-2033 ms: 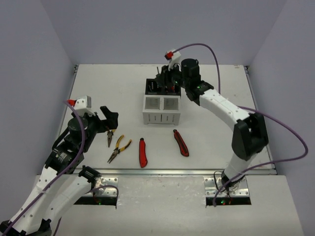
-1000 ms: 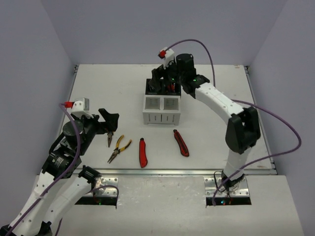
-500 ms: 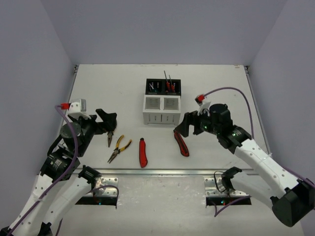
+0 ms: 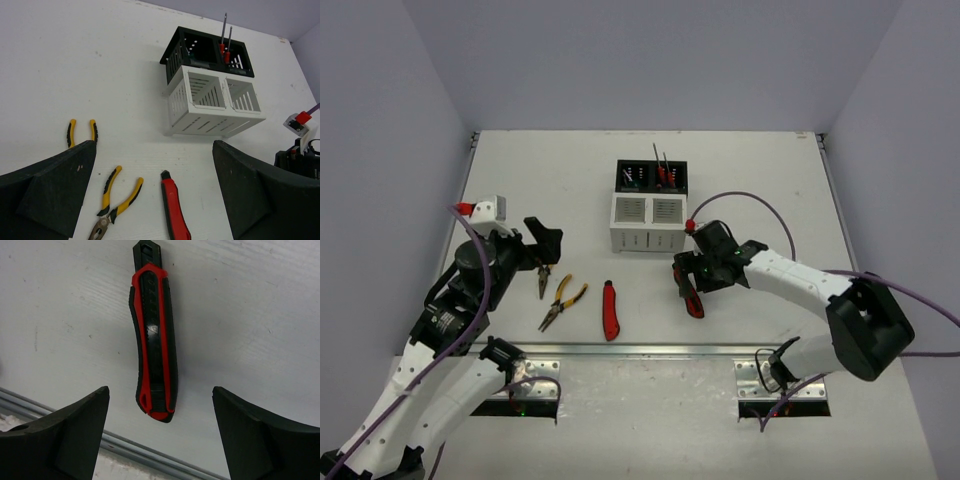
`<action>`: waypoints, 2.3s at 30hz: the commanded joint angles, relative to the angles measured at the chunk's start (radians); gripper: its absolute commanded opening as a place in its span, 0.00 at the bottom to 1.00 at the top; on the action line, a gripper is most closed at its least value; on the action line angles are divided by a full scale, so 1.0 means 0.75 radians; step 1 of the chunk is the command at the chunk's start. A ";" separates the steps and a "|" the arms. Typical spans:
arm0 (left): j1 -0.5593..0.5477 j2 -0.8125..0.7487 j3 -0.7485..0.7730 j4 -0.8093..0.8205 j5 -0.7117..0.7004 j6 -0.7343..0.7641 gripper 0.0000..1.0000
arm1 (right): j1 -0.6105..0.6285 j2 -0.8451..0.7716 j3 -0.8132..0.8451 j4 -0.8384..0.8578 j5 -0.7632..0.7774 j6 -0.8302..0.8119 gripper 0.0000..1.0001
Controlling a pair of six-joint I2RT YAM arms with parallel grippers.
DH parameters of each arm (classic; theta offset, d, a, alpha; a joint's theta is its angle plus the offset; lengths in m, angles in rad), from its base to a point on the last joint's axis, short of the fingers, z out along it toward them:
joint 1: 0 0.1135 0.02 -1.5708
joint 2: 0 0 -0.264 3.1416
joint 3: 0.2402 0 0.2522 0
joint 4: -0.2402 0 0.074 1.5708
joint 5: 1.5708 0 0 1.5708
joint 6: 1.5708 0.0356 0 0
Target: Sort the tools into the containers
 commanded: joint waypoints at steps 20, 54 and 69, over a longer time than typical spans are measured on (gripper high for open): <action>-0.014 -0.062 0.009 0.059 0.004 0.009 1.00 | 0.121 0.423 0.153 0.194 0.312 0.021 0.44; -0.014 -0.071 0.006 0.059 0.006 0.009 1.00 | 0.141 0.305 0.056 0.256 0.355 0.170 0.39; -0.020 -0.083 0.006 0.061 0.012 0.009 1.00 | 0.139 0.475 0.241 0.247 0.301 0.105 0.25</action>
